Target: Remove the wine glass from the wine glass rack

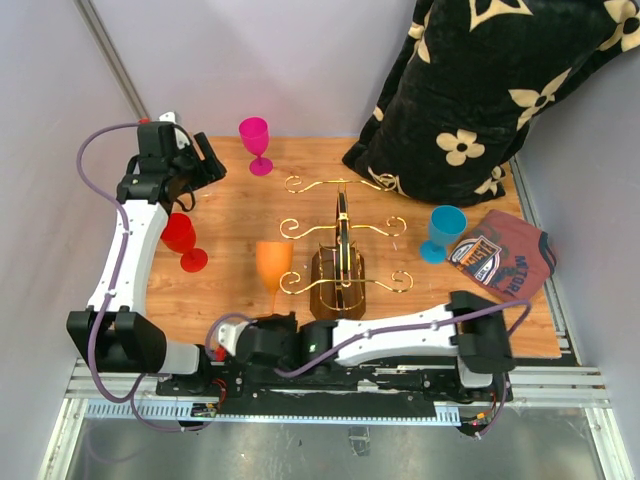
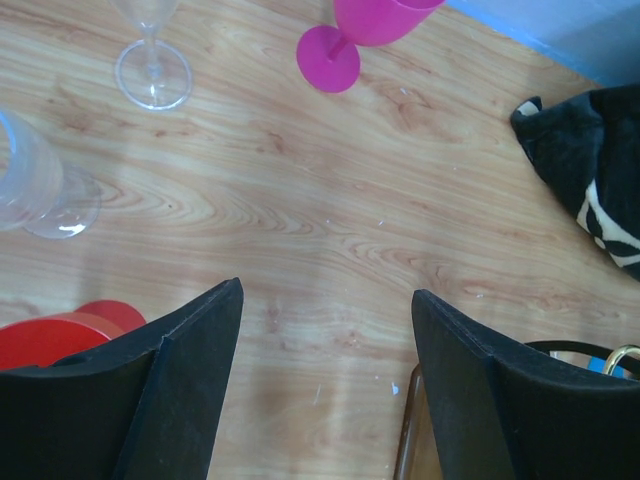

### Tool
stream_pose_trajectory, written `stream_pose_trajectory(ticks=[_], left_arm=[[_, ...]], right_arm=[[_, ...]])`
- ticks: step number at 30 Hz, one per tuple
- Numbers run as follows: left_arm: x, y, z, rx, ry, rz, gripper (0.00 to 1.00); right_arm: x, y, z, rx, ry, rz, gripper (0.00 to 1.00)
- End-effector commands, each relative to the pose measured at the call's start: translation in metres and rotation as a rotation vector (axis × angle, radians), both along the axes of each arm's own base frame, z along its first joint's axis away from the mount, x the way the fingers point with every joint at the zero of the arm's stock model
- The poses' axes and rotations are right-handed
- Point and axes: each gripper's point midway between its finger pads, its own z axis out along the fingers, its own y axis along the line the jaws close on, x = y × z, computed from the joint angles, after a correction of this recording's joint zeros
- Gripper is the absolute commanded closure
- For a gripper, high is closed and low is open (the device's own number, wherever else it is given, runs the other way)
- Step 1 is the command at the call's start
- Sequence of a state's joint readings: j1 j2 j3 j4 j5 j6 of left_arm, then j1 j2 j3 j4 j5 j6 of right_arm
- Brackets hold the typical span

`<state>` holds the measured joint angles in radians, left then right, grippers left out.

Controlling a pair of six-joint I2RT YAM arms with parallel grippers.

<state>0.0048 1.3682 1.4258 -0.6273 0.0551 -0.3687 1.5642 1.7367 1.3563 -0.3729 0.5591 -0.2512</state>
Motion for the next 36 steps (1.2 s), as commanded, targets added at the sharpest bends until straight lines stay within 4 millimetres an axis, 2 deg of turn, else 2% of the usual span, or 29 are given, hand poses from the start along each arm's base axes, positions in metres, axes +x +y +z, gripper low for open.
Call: stream_pose_trajectory(ticks=[1, 5, 6, 7, 12, 21, 27, 34, 36], left_arm=[[-0.001, 0.003, 0.009, -0.017, -0.035, 0.004, 0.26], [-0.001, 0.005, 0.009, -0.022, -0.035, 0.009, 0.25], [-0.001, 0.006, 0.009, -0.024, -0.035, 0.011, 0.25], [-0.001, 0.006, 0.010, -0.027, -0.037, 0.013, 0.25], [-0.001, 0.004, 0.008, -0.039, -0.036, 0.009, 0.25], [-0.002, 0.003, 0.004, -0.041, -0.032, -0.002, 0.26], [-0.001, 0.004, 0.000, -0.038, -0.026, -0.001, 0.25], [0.001, 0.005, -0.001, -0.033, -0.026, -0.004, 0.25], [0.001, 0.005, -0.002, -0.031, -0.024, -0.006, 0.26]], right_arm=[[0.007, 0.028, -0.008, -0.054, -0.255, -0.004, 0.99], [0.011, 0.037, -0.034, -0.083, -0.309, -0.013, 0.99], [0.013, 0.037, -0.051, -0.116, -0.336, -0.009, 0.99], [0.016, 0.038, -0.059, -0.125, -0.360, -0.010, 0.99], [0.031, 0.043, -0.094, -0.150, -0.438, -0.023, 0.99], [0.081, 0.044, -0.144, -0.186, -0.498, -0.087, 0.99], [0.114, 0.036, -0.162, -0.194, -0.484, -0.142, 0.99], [0.139, 0.024, -0.176, -0.232, -0.462, -0.183, 0.99], [0.141, 0.020, -0.181, -0.244, -0.448, -0.194, 0.94]])
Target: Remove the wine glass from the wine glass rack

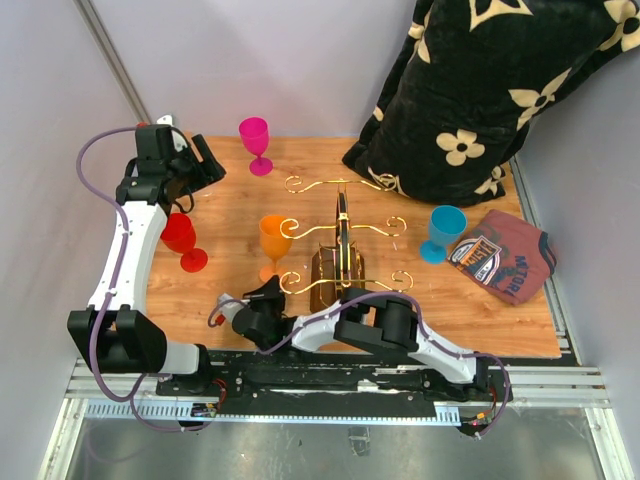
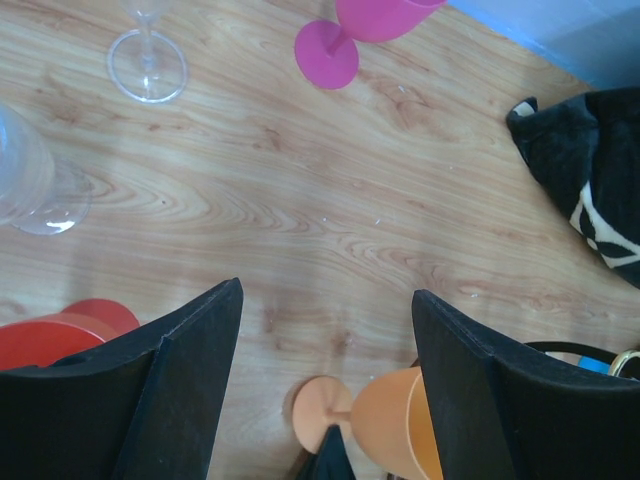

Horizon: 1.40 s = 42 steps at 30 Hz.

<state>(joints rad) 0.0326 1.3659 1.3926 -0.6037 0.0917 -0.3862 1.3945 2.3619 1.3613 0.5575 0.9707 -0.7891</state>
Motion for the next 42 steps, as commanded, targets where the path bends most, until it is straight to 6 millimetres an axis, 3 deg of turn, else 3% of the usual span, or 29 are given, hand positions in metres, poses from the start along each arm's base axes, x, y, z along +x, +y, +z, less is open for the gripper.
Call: stream_pose_trajectory(ticks=[1, 10, 25, 28, 35, 42], left_arm=[[0.001, 0.001, 0.006, 0.004, -0.034, -0.011, 0.25], [0.001, 0.000, 0.003, -0.001, -0.030, -0.018, 0.25], [0.001, -0.001, 0.004, -0.005, -0.033, -0.019, 0.25], [0.001, -0.001, 0.005, -0.004, -0.033, -0.019, 0.26], [0.000, 0.000, 0.007, -0.002, -0.038, -0.019, 0.25], [0.001, -0.002, 0.006, -0.004, -0.036, -0.027, 0.26]], right_arm=[[0.002, -0.019, -0.059, -0.107, 0.106, 0.002, 0.90], [-0.010, -0.025, -0.081, -0.150, 0.173, 0.006, 0.68], [-0.061, -0.025, -0.105, -0.178, 0.340, 0.066, 0.53], [-0.068, -0.029, -0.110, -0.195, 0.361, 0.067, 0.45], [-0.095, -0.040, -0.102, -0.173, 0.434, 0.086, 0.27], [-0.125, -0.059, -0.096, -0.174, 0.593, 0.082, 0.23]])
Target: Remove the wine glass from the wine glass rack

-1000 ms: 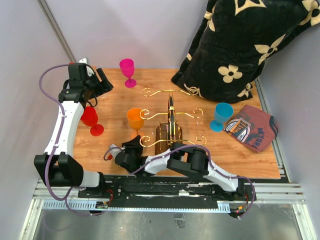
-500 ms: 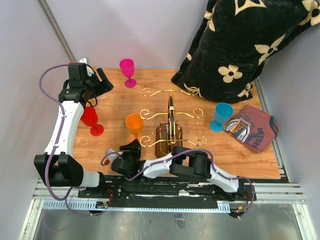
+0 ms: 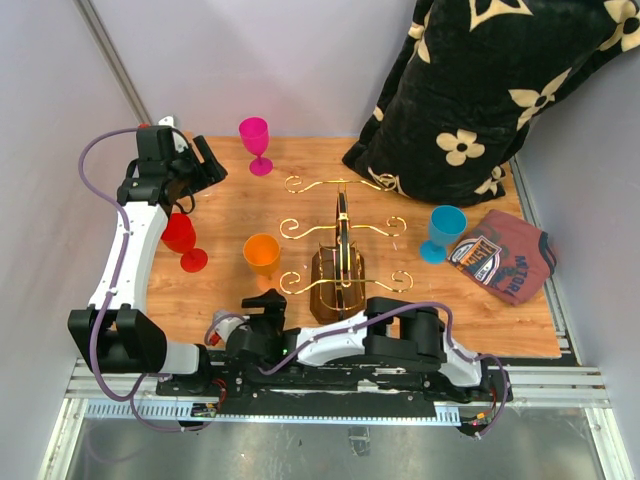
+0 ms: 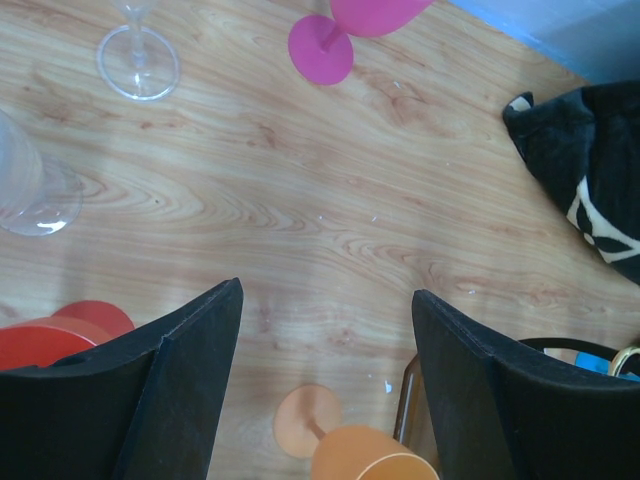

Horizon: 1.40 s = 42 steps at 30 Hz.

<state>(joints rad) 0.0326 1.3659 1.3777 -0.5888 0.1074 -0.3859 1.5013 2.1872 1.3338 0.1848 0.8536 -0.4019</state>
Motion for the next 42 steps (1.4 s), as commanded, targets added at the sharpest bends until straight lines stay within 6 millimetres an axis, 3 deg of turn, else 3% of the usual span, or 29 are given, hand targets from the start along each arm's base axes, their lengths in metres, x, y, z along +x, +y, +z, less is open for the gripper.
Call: stream_pose_trajectory(ticks=[1, 8, 11, 17, 20, 23, 27, 29, 31, 34, 37, 39, 42], left_arm=[[0.001, 0.001, 0.010, 0.005, -0.037, -0.015, 0.25], [0.000, 0.002, 0.014, 0.019, -0.041, -0.016, 0.25], [-0.001, 0.002, 0.015, 0.017, -0.046, -0.019, 0.25], [-0.002, 0.002, 0.012, 0.017, -0.042, -0.019, 0.26], [-0.003, 0.001, 0.012, 0.015, -0.043, -0.022, 0.26], [-0.004, 0.000, 0.013, 0.012, -0.044, -0.024, 0.26], [-0.004, -0.001, 0.014, 0.002, -0.047, -0.029, 0.26], [-0.004, -0.003, 0.014, -0.008, -0.047, -0.031, 0.26], [-0.004, -0.004, 0.013, -0.016, -0.044, -0.032, 0.26], [-0.005, -0.006, 0.012, -0.030, -0.040, -0.033, 0.26], [-0.008, -0.008, 0.011, -0.036, -0.033, -0.043, 0.25], [-0.010, -0.008, 0.012, -0.030, -0.031, -0.048, 0.24], [-0.013, -0.005, 0.017, -0.005, -0.036, -0.051, 0.22]], right_arm=[[-0.059, -0.063, -0.100, -0.283, 0.370, 0.079, 0.23], [-0.097, -0.090, -0.063, -0.226, 0.588, 0.135, 0.22], [-0.123, -0.099, -0.034, -0.198, 0.664, 0.215, 0.20], [-0.160, -0.097, 0.088, 0.019, 0.757, 0.419, 0.18], [-0.165, -0.097, 0.158, 0.128, 0.731, 0.523, 0.17], [-0.160, -0.101, 0.212, 0.219, 0.673, 0.569, 0.16], [-0.117, -0.114, 0.276, 0.337, 0.561, 0.418, 0.16], [-0.079, -0.128, 0.310, 0.426, 0.477, 0.265, 0.15], [-0.021, -0.157, 0.332, 0.542, 0.392, 0.014, 0.15], [0.052, -0.211, 0.351, 0.723, 0.322, -0.305, 0.13], [0.106, -0.266, 0.358, 0.868, 0.328, -0.510, 0.06], [0.133, -0.296, 0.360, 0.977, 0.383, -0.604, 0.04], [0.156, -0.326, 0.359, 1.053, 0.446, -0.680, 0.00]])
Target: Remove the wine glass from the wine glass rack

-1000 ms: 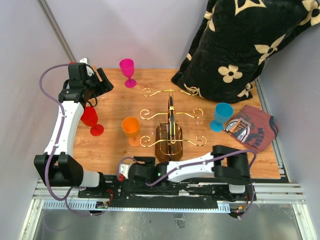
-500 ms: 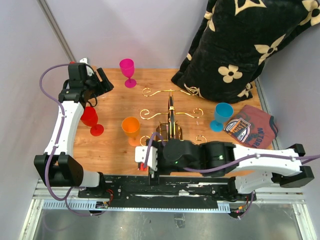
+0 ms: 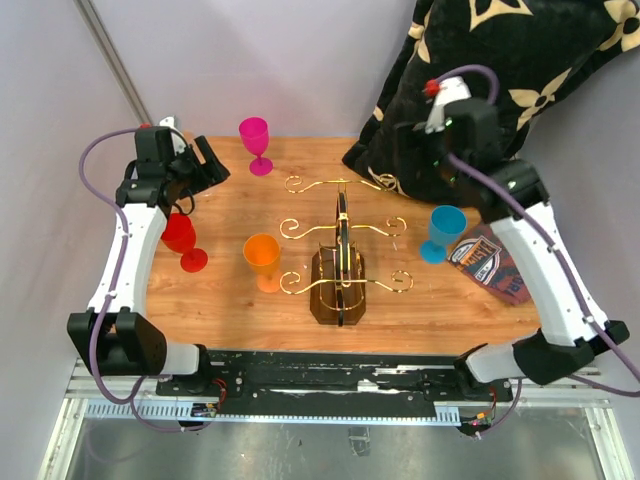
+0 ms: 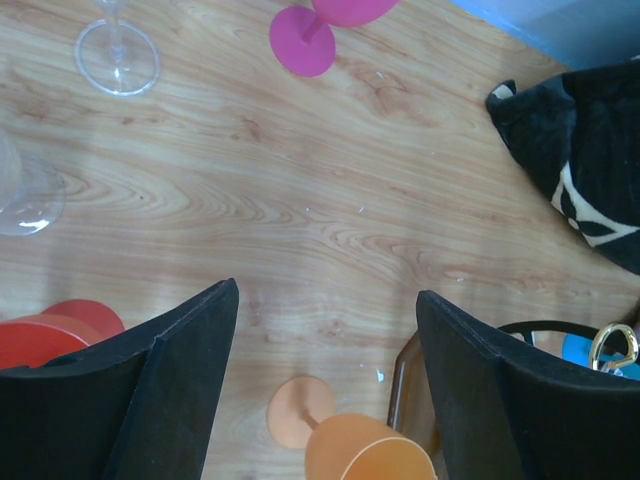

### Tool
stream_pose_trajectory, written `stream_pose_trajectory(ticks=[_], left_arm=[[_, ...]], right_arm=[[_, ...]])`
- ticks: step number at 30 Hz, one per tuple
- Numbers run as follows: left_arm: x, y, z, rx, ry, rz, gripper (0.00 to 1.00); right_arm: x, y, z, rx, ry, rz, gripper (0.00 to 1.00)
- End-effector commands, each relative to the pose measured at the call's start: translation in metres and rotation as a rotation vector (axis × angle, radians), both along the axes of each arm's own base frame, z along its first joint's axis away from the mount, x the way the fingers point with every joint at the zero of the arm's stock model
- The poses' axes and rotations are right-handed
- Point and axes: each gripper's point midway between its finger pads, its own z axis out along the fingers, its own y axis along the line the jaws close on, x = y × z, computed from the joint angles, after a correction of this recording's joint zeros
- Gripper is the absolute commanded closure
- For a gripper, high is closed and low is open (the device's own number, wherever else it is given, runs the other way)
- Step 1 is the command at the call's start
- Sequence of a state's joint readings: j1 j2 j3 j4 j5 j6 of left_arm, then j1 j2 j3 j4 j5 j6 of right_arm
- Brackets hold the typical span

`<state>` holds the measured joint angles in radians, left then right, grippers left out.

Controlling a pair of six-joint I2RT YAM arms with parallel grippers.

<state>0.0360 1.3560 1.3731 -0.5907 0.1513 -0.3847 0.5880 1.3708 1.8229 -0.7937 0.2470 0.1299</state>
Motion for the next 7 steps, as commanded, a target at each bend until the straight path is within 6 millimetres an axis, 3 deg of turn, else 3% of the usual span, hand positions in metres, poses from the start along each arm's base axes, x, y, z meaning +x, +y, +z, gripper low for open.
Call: stream_pose_trajectory(ticks=[1, 7], left_arm=[[-0.010, 0.002, 0.017, 0.024, -0.032, -0.015, 0.22], [-0.010, 0.005, 0.028, 0.043, -0.047, -0.010, 0.21]], right_arm=[[0.011, -0.034, 0.006, 0.187, 0.106, -0.072, 0.01], [0.036, -0.073, -0.008, 0.185, 0.097, -0.189, 0.02]])
